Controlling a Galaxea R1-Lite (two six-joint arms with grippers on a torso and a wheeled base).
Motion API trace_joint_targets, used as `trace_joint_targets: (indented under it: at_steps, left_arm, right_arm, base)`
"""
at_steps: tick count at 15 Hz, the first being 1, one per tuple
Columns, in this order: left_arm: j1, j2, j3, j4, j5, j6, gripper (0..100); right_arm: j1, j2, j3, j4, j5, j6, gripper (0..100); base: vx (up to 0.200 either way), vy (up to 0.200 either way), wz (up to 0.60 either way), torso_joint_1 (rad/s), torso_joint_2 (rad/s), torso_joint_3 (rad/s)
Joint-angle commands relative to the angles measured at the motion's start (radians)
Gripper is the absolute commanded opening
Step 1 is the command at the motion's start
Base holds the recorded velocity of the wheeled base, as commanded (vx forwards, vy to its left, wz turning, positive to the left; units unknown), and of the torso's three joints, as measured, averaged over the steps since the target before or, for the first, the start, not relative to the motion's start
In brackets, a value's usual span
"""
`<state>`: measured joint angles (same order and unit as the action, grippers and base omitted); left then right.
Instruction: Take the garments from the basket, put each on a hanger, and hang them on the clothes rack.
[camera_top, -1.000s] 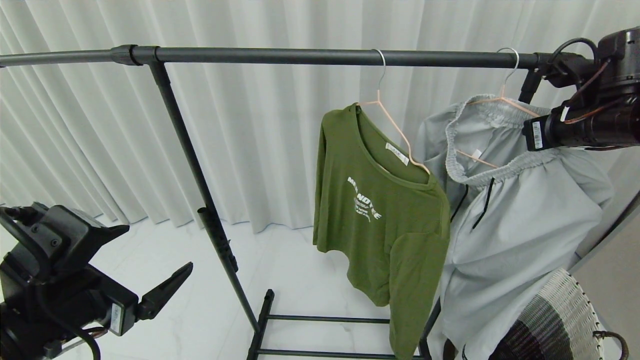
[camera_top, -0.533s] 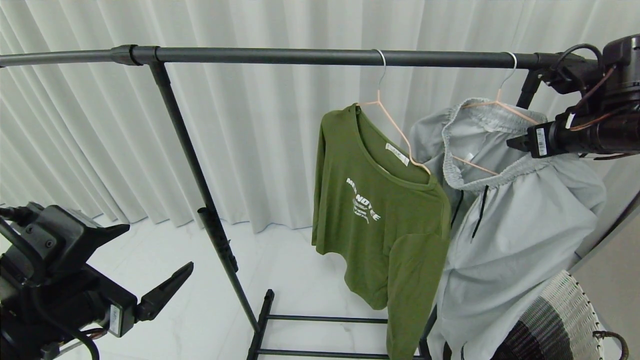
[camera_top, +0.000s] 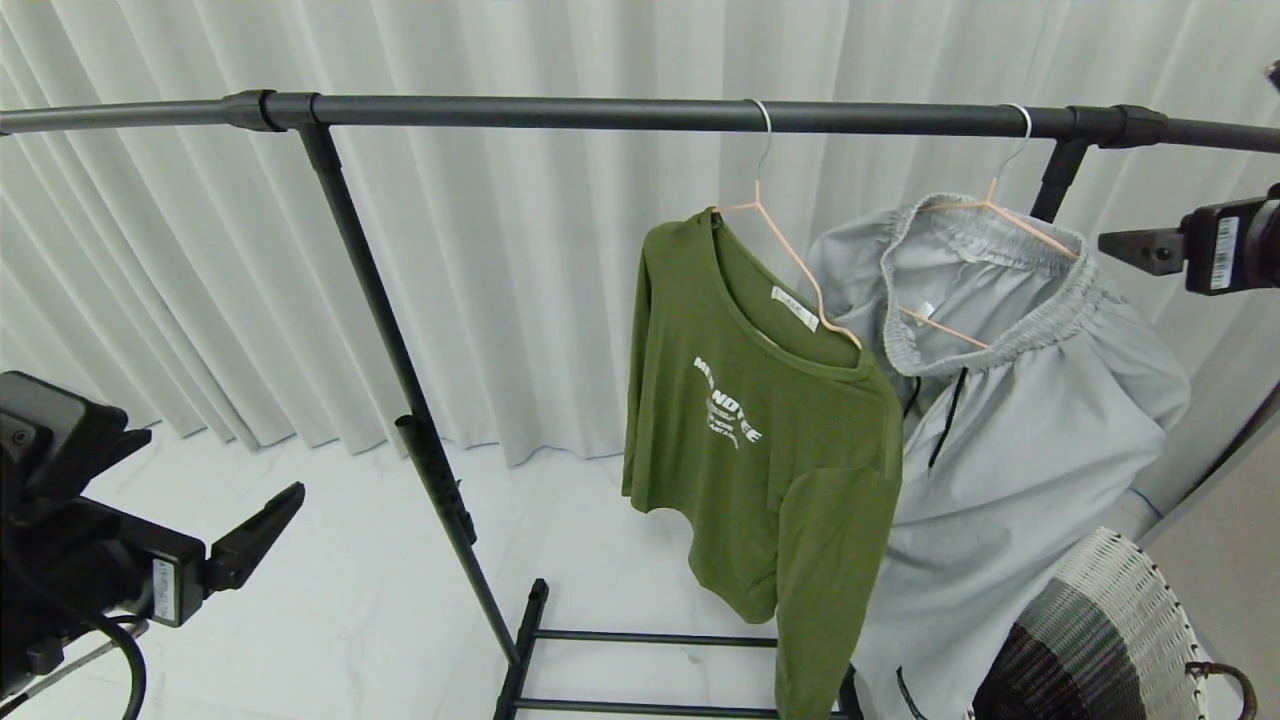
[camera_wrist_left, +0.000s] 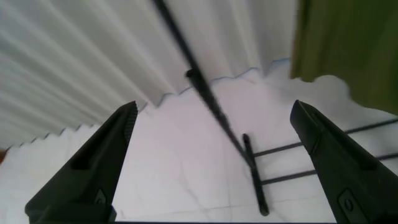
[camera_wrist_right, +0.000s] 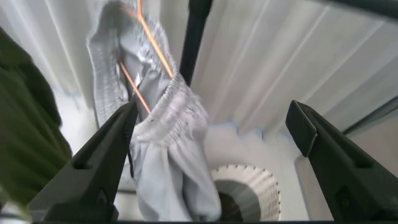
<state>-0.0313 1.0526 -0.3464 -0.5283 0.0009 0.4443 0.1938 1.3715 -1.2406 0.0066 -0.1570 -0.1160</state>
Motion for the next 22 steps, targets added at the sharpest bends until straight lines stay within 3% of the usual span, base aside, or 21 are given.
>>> trace_joint_targets:
  at_steps: [1,9,13,16,18,21,22]
  left_arm:
    - [0.057,-0.037,0.007,-0.001,0.001,0.001,100]
    - [0.091,-0.177,0.089,0.001,0.002,0.011,100]
    - [0.1,-0.365,0.233,0.005,0.028,0.01,100]
    - [0.102,-0.491,0.323,0.007,0.093,0.008,100]
    - [0.102,-0.637,0.346,0.123,0.122,0.002,100]
    - [0.102,-0.974,0.342,0.473,0.137,0.002,100]
    - [0.099,-0.973,0.325,0.502,0.145,-0.006,100]
  right_arm:
    - [-0.001,-0.158,0.056,-0.016,0.008,-0.004,100]
    - [-0.048,-0.361,0.237,-0.008,0.001,-0.005,100]
    - [-0.163,-0.502,0.466,-0.007,0.001,-0.007,100]
    - [-0.175,-0.637,0.659,-0.008,0.005,-0.007,100]
    - [-0.175,-0.79,0.863,-0.008,0.005,-0.008,100]
    - [-0.175,-0.979,1.055,-0.008,0.005,-0.017,100]
    - [-0.175,-1.006,1.078,-0.007,0.005,-0.017,100]
  base:
    - [-0.2,0.0,0.0,-0.007,0.01,0.007]
    - [-0.2,0.0,0.0,0.002,0.0,0.004]
    - [-0.1,0.0,0.0,-0.001,0.0,0.002]
    - [0.0,0.0,0.0,0.0,0.0,0.0]
    - [0.0,0.0,0.0,0.0,0.0,0.0]
    - [0.0,0.0,0.0,0.0,0.0,0.0]
    - [0.0,0.0,0.0,0.0,0.0,0.0]
